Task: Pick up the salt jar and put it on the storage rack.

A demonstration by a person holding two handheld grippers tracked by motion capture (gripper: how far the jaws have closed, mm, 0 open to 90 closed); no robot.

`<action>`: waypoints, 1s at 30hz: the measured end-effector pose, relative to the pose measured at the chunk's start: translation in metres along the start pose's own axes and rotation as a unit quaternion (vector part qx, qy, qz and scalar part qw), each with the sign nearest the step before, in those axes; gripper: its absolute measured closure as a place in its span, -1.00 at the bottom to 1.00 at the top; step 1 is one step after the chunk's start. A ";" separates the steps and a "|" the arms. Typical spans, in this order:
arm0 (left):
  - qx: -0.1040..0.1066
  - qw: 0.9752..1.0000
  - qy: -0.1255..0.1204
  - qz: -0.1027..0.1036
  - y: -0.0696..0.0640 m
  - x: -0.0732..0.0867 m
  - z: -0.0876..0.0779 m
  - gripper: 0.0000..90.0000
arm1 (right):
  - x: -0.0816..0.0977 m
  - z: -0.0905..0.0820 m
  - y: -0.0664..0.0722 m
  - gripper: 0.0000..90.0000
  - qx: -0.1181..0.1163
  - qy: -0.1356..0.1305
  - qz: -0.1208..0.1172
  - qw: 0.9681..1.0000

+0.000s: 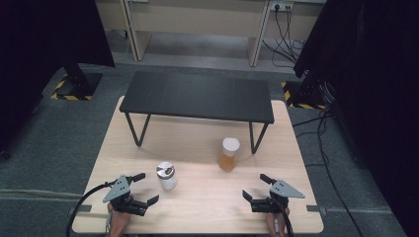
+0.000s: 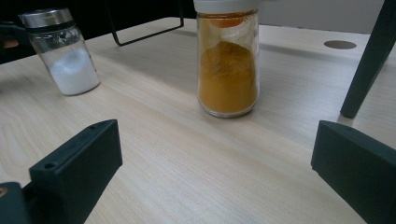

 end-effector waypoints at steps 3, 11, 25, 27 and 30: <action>0.000 1.000 0.000 0.000 0.000 0.000 0.000 -1.00 | 0.000 -0.001 0.000 -0.96 0.000 -0.002 0.001 1.000; 0.000 1.000 0.000 0.001 0.000 0.000 0.000 -1.00 | 0.001 -0.001 0.000 -0.96 0.001 -0.004 0.001 1.000; 0.006 1.000 -0.002 0.001 0.000 0.001 0.000 -1.00 | 0.000 -0.001 0.001 -0.96 0.000 -0.002 -0.003 1.000; 0.005 1.000 -0.003 0.000 0.000 0.001 0.000 -1.00 | 0.000 -0.001 0.001 -0.96 -0.001 -0.002 -0.004 1.000; 0.004 1.000 -0.004 0.000 -0.001 0.001 0.000 -1.00 | 0.000 0.000 0.001 -0.96 -0.001 -0.001 -0.005 1.000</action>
Point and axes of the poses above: each handheld gripper's, and its own axes: z roughly forward along the jaws, x roughly out of its underside, y roughly to its left, the point moved 7 cm from there along z, roughly forward along the jaws, and after that the axes turned 3 degrees about -z, right-handed, at the moved point
